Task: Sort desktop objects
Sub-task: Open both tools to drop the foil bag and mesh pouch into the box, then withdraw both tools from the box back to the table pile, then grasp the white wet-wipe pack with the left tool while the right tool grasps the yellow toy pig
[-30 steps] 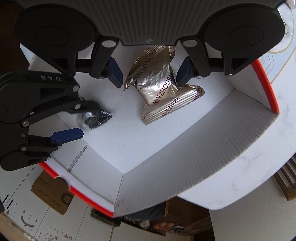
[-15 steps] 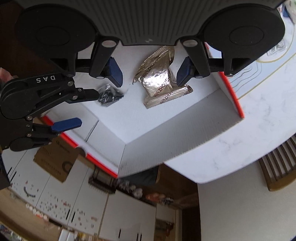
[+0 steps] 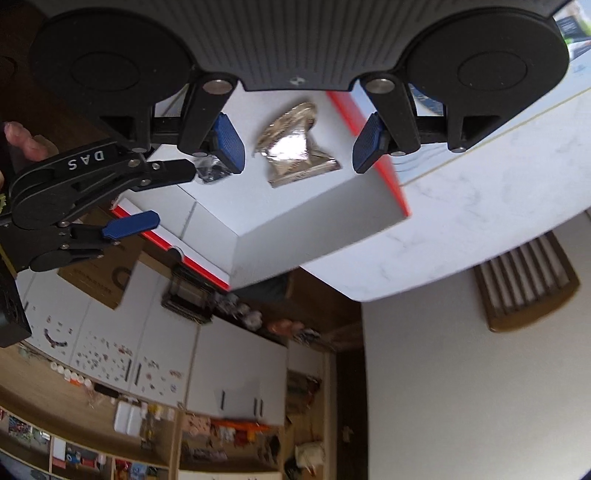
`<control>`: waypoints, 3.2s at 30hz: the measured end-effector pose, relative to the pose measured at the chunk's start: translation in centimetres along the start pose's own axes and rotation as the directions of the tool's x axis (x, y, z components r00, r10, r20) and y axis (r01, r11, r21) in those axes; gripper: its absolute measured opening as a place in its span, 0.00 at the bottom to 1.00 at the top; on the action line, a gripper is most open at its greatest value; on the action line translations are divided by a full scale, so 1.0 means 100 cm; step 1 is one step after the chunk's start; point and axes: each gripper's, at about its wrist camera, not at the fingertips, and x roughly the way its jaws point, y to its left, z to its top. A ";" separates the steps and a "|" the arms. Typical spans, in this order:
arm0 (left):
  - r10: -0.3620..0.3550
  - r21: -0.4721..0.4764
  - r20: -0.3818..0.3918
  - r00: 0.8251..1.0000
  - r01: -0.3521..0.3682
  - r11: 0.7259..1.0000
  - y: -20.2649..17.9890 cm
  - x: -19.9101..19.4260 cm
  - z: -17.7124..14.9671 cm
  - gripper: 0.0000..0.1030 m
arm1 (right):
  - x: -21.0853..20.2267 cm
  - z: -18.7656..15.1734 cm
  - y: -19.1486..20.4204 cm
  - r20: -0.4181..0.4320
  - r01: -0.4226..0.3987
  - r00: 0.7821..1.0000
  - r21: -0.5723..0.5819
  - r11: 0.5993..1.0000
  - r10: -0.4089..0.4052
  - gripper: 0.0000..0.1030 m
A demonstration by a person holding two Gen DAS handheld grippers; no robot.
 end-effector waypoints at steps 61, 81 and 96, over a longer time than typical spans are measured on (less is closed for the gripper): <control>0.305 -0.281 -0.053 0.951 -0.307 0.909 0.289 -0.077 -0.173 1.00 | 0.114 0.027 0.244 0.042 0.022 0.999 -0.115 0.993 -0.017 0.99; 0.073 -0.015 -0.038 0.997 -0.074 0.997 0.329 -0.028 -0.195 1.00 | 0.163 0.026 0.250 -0.062 -0.018 0.998 -0.148 0.989 0.009 0.94; -0.054 0.095 -0.073 0.996 0.061 0.994 0.342 0.000 -0.201 1.00 | 0.189 0.025 0.246 -0.143 -0.036 0.990 -0.093 0.995 0.023 0.78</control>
